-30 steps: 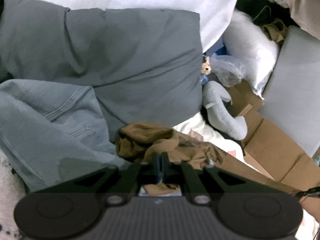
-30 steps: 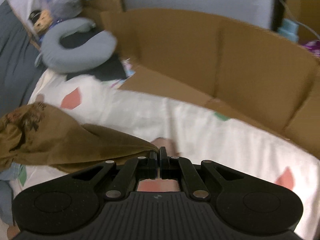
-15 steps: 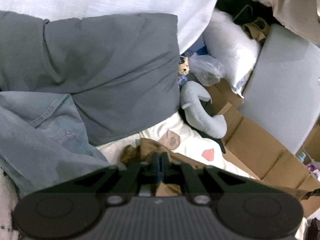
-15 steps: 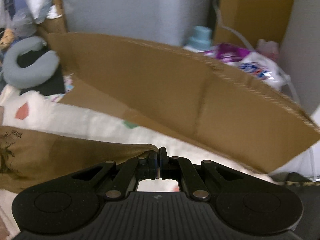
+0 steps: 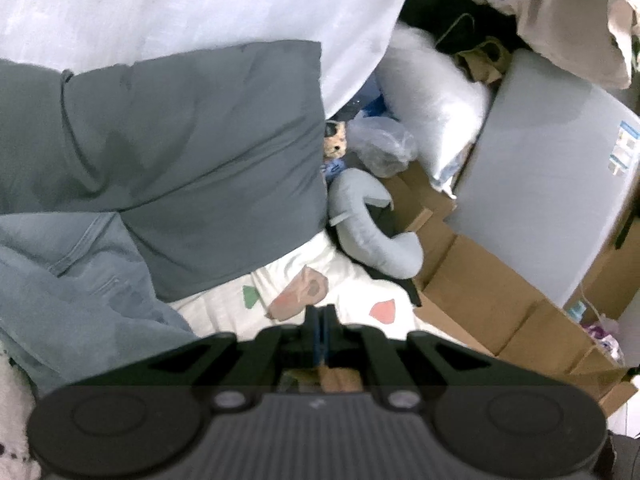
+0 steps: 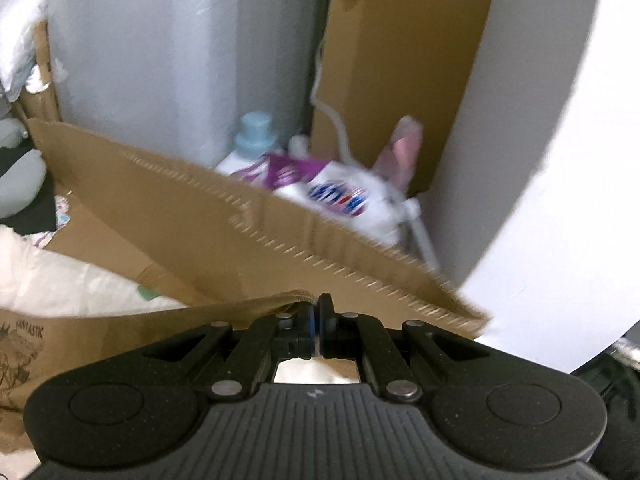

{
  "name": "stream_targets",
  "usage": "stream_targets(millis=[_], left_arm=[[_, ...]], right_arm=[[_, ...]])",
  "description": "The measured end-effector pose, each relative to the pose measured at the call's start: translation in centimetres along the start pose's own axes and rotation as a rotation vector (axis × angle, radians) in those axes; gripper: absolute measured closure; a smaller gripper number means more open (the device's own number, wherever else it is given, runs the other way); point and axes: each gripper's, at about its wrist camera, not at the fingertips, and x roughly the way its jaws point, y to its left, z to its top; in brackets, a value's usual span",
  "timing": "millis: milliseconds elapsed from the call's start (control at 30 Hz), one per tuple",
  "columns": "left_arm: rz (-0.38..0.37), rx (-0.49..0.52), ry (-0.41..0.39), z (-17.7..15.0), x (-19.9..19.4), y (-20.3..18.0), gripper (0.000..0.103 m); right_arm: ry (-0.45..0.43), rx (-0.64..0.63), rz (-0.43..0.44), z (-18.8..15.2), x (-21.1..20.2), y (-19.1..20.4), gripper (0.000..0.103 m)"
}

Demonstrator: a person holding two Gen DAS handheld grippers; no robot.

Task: Fold clothes
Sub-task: 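Lift the brown T-shirt with both grippers and shake it open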

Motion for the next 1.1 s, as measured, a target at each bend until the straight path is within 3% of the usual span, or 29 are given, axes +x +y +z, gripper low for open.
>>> stream_targets(millis=[300,667,767,933,1100], left_arm=[[0.005,0.028,-0.049,2.8,-0.3,-1.0,0.102],[0.022,0.102,0.013,3.0,8.9,-0.6,0.102],[0.025,0.126,0.017,3.2,10.6,-0.7,0.102],[0.016,0.151,0.03,3.0,13.1,-0.7,0.101],[0.012,0.172,0.037,3.0,14.9,-0.6,0.101]], right_arm=[[-0.024,0.018,-0.054,1.4,-0.3,-3.4,0.103],[0.023,0.07,-0.062,-1.6,5.4,-1.9,0.102],[0.043,0.09,-0.073,-1.9,6.5,-1.8,0.095],[0.052,0.077,-0.066,-2.9,5.8,-1.2,0.063],[0.038,0.063,-0.018,-4.4,3.4,0.2,0.06]])
